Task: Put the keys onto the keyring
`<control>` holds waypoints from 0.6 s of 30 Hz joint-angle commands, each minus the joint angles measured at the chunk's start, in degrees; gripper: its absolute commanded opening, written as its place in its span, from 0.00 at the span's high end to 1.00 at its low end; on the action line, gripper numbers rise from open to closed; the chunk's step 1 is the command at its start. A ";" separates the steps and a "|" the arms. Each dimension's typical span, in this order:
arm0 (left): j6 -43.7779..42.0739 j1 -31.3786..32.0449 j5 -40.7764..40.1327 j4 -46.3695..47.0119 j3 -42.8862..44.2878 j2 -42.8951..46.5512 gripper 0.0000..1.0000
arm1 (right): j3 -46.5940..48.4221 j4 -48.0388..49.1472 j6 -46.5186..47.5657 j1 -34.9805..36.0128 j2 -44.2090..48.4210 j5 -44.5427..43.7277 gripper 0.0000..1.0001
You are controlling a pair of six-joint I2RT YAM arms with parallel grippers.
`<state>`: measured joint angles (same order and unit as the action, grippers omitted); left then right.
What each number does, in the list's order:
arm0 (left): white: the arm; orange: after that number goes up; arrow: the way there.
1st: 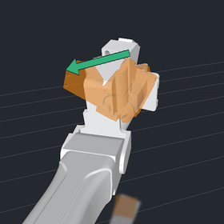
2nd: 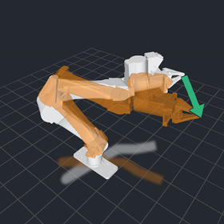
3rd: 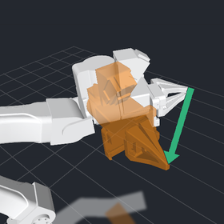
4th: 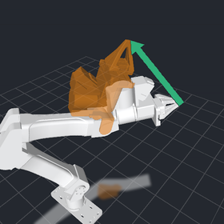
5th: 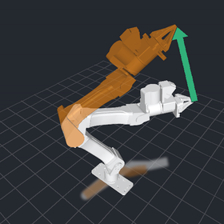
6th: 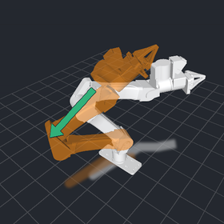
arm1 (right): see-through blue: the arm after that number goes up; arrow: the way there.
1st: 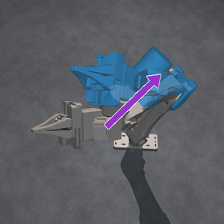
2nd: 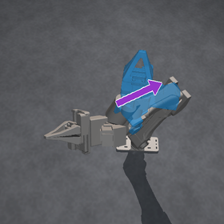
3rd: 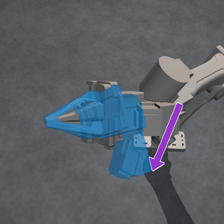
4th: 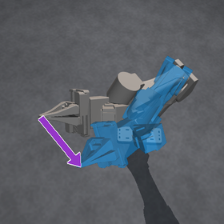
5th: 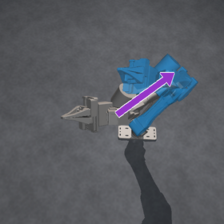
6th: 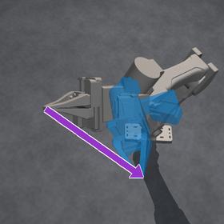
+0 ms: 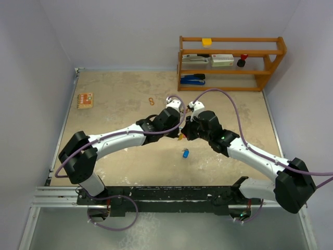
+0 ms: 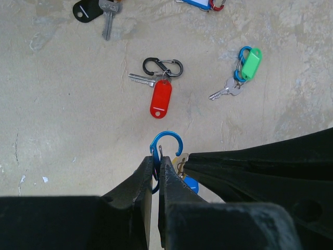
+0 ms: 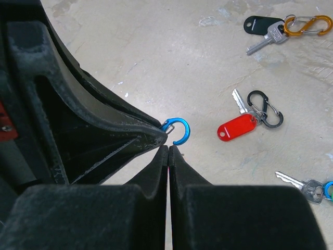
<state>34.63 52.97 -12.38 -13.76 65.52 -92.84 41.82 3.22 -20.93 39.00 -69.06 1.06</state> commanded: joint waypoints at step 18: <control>-1.67 1.21 -0.51 0.16 2.65 -0.04 1.00 | 0.89 1.13 1.15 0.35 -0.64 -0.88 1.00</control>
<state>34.54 53.76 -12.38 -14.70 65.52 -93.14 41.82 3.14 -20.69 39.00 -69.78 0.97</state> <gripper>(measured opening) 0.021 0.005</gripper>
